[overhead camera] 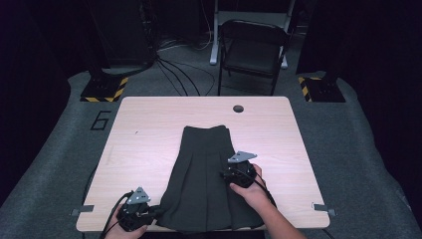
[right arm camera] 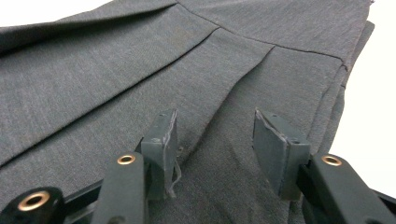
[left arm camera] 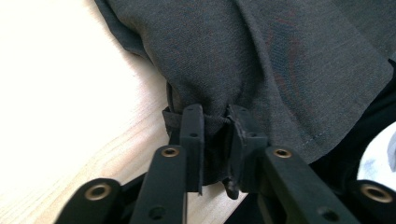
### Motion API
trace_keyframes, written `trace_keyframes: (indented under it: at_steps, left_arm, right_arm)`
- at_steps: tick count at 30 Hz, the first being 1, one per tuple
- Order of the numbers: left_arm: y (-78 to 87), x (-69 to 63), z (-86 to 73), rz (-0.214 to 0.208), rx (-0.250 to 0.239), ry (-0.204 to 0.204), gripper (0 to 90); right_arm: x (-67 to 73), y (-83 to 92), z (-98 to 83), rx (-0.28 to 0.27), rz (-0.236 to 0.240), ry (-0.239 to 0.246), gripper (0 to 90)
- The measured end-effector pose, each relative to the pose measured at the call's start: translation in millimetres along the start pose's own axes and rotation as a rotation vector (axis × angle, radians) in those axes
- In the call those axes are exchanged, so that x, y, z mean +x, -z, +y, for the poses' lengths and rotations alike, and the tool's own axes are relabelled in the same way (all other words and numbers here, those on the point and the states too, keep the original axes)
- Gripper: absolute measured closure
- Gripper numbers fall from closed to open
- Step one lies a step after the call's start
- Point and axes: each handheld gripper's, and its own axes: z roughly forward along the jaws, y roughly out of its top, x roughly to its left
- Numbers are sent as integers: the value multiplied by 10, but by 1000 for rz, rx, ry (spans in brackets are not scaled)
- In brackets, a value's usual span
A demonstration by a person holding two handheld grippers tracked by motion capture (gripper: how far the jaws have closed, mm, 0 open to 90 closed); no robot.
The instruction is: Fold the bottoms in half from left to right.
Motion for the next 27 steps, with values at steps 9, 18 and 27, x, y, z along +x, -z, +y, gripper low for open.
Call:
trace_keyframes:
  at_steps: [9,18,27]
  left_arm:
    - [55,-39,29,17,-52,-44,605]
    - [87,-62,74,-6,-123,-51,409]
    - [199,-24,188,-17,-176,-34,384]
  right_arm:
    - [25,-31,11,-2,3,6,494]
    - [-51,-109,-40,76,0,-7,496]
    - [-83,-88,-91,94,10,-18,501]
